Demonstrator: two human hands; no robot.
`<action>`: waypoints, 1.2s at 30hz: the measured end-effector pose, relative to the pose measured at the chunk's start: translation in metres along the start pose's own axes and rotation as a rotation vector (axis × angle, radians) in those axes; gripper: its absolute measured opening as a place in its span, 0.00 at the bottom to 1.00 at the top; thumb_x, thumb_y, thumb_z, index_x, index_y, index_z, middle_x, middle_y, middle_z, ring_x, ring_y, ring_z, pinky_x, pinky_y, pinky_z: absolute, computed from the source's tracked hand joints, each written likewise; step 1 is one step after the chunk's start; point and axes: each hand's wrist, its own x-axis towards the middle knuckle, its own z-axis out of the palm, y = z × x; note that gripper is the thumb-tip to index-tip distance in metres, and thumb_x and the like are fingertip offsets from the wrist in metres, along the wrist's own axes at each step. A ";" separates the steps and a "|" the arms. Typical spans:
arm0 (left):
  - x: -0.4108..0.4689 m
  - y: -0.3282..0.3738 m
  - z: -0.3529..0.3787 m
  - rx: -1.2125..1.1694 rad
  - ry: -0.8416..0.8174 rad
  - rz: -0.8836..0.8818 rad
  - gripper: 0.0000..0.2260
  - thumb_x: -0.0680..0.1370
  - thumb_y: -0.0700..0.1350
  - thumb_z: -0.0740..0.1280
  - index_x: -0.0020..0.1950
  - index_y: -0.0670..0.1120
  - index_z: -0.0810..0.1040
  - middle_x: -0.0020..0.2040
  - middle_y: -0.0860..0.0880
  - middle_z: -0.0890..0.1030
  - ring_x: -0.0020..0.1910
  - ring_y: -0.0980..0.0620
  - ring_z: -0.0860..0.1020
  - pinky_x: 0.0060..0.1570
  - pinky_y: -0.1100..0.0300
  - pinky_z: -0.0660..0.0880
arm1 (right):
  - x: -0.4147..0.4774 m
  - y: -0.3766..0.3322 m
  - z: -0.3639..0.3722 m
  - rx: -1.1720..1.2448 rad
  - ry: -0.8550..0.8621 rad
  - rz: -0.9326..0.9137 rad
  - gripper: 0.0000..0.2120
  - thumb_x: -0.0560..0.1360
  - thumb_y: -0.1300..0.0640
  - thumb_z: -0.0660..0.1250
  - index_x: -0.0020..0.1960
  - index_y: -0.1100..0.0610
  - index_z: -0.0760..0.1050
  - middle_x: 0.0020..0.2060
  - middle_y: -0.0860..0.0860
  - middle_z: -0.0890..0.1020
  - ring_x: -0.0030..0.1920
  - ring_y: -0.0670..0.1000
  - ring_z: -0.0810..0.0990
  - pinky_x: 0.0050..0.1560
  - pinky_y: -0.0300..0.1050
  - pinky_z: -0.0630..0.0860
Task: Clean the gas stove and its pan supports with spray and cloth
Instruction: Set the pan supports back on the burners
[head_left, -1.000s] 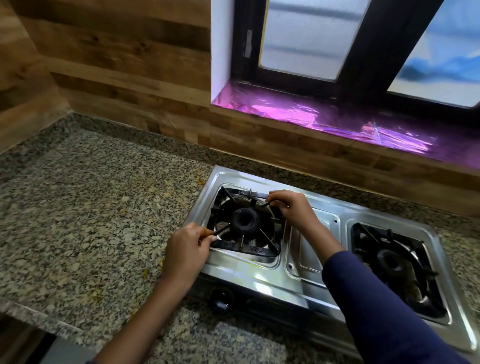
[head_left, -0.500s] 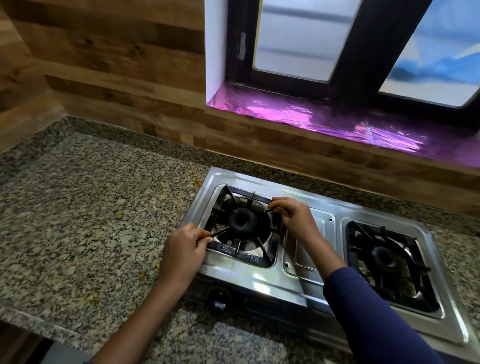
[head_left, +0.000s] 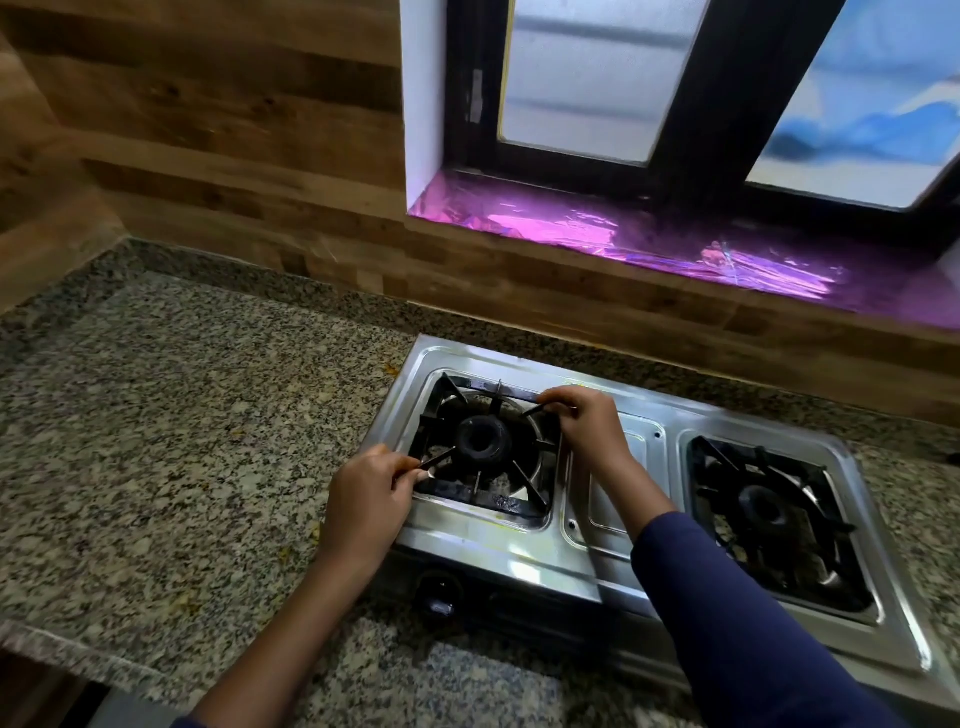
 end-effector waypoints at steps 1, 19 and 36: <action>0.001 0.001 0.000 -0.006 0.001 0.001 0.05 0.73 0.44 0.75 0.47 0.46 0.86 0.37 0.51 0.80 0.33 0.55 0.77 0.34 0.62 0.74 | 0.002 -0.001 0.001 -0.012 -0.012 0.008 0.16 0.70 0.75 0.66 0.46 0.58 0.85 0.43 0.53 0.86 0.46 0.49 0.83 0.51 0.34 0.77; 0.013 -0.006 0.001 0.017 0.005 0.020 0.05 0.72 0.43 0.76 0.46 0.44 0.86 0.39 0.49 0.82 0.34 0.54 0.76 0.35 0.65 0.70 | -0.021 -0.013 -0.001 -0.059 -0.101 0.096 0.24 0.71 0.74 0.62 0.63 0.58 0.80 0.62 0.57 0.80 0.65 0.54 0.76 0.66 0.42 0.71; -0.032 0.053 0.035 0.139 -0.131 0.427 0.20 0.75 0.51 0.69 0.65 0.48 0.77 0.55 0.49 0.79 0.54 0.47 0.76 0.51 0.51 0.74 | -0.189 -0.031 -0.022 0.257 0.418 0.272 0.11 0.76 0.65 0.67 0.53 0.52 0.82 0.48 0.45 0.84 0.47 0.42 0.82 0.46 0.32 0.76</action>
